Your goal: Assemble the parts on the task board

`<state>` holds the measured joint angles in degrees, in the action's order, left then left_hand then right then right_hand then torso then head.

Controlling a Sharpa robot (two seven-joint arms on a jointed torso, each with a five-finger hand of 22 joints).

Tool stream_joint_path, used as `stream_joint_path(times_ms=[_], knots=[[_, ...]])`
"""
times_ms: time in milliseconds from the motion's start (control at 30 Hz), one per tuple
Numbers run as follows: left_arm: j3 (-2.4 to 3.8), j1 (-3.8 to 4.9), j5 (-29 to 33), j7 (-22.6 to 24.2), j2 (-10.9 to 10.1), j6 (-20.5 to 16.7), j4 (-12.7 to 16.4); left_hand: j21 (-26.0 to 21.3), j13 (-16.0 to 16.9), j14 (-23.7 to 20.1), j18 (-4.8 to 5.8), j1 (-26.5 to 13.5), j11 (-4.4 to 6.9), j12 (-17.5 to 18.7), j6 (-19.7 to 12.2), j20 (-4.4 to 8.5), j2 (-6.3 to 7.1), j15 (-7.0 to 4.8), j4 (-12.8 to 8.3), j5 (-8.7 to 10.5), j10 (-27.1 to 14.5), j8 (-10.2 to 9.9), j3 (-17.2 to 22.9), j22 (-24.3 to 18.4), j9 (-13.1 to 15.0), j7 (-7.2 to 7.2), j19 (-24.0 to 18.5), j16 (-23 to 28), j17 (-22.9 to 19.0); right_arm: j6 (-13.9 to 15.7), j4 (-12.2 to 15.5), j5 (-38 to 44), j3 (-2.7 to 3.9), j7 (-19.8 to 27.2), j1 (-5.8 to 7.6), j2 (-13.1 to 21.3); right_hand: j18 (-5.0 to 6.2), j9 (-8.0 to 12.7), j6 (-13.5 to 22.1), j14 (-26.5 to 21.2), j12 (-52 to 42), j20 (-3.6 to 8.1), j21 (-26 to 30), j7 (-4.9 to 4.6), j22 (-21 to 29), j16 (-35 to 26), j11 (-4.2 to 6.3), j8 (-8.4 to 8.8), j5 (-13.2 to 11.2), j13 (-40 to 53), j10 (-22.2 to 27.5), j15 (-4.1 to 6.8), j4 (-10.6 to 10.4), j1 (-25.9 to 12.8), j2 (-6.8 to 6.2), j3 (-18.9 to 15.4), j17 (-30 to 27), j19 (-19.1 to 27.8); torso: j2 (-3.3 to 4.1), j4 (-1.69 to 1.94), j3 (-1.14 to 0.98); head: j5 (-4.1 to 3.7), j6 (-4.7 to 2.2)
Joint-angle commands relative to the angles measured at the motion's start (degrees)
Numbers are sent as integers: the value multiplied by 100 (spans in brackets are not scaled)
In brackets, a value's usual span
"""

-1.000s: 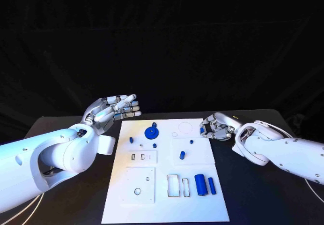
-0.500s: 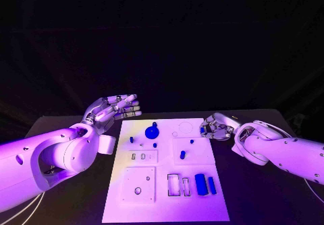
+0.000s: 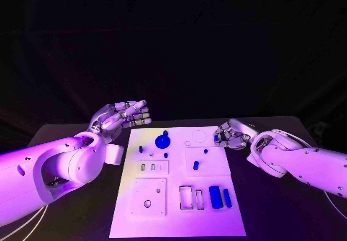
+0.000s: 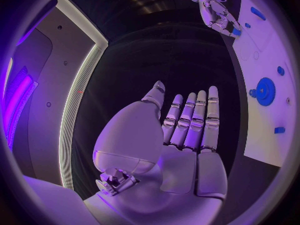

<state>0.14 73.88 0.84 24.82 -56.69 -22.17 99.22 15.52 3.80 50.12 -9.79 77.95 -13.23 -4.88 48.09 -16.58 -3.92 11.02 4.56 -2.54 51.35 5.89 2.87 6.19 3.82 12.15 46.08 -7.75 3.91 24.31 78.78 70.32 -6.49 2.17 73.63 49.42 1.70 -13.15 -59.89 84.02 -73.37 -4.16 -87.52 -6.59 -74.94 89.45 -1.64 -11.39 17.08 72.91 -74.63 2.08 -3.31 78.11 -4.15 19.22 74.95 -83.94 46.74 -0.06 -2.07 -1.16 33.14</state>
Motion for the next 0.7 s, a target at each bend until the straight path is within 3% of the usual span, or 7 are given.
stream_joint_path(times_ms=[33,200,367,700], knots=[[2,3,1,24,10,101,-22,-12,-4,-21,-27,49,-5,17,-45,6,4,-1,-35,-32,-35,-27,6,-7,0,421,-29,38,-2,264,211,-138,11,-346,42,43,-90,-110,-17,586,-9,35,-8,50,-1224,25,9,-94,21,-6,-12,30,-2,10,127,25,1458,-455,-21,-2,15,9,10],[1,2,1,20,26,116,-79,-12,-5,-25,-26,54,-6,21,-48,5,0,1,-42,-32,-38,-30,13,-9,0,423,-31,42,-2,342,680,-134,19,-837,159,78,-86,-128,24,581,27,40,6,38,-1208,14,1,-110,19,-35,18,28,24,19,146,56,1440,-446,-61,-5,32,64,42],[-25,0,6,-3,104,138,-209,-13,-5,-27,-25,51,-7,22,-50,5,3,1,-42,-32,-39,-32,11,-9,0,423,-32,44,-3,349,1118,22,21,-1287,233,-169,-83,-139,63,579,41,39,16,24,-1197,10,-10,-117,-4,-43,30,22,40,5,134,63,1433,-440,-148,-16,60,138,101],[-58,-8,12,-15,274,163,-448,-13,-5,-27,-25,50,-7,22,-50,5,4,2,-42,-31,-39,-32,10,-9,-1,423,-32,44,-3,284,1250,565,-61,-1623,165,-1063,-84,-166,106,581,33,31,15,13,-1200,13,-23,-145,-99,-30,21,10,48,-47,120,62,1439,-441,-242,10,101,275,200]])
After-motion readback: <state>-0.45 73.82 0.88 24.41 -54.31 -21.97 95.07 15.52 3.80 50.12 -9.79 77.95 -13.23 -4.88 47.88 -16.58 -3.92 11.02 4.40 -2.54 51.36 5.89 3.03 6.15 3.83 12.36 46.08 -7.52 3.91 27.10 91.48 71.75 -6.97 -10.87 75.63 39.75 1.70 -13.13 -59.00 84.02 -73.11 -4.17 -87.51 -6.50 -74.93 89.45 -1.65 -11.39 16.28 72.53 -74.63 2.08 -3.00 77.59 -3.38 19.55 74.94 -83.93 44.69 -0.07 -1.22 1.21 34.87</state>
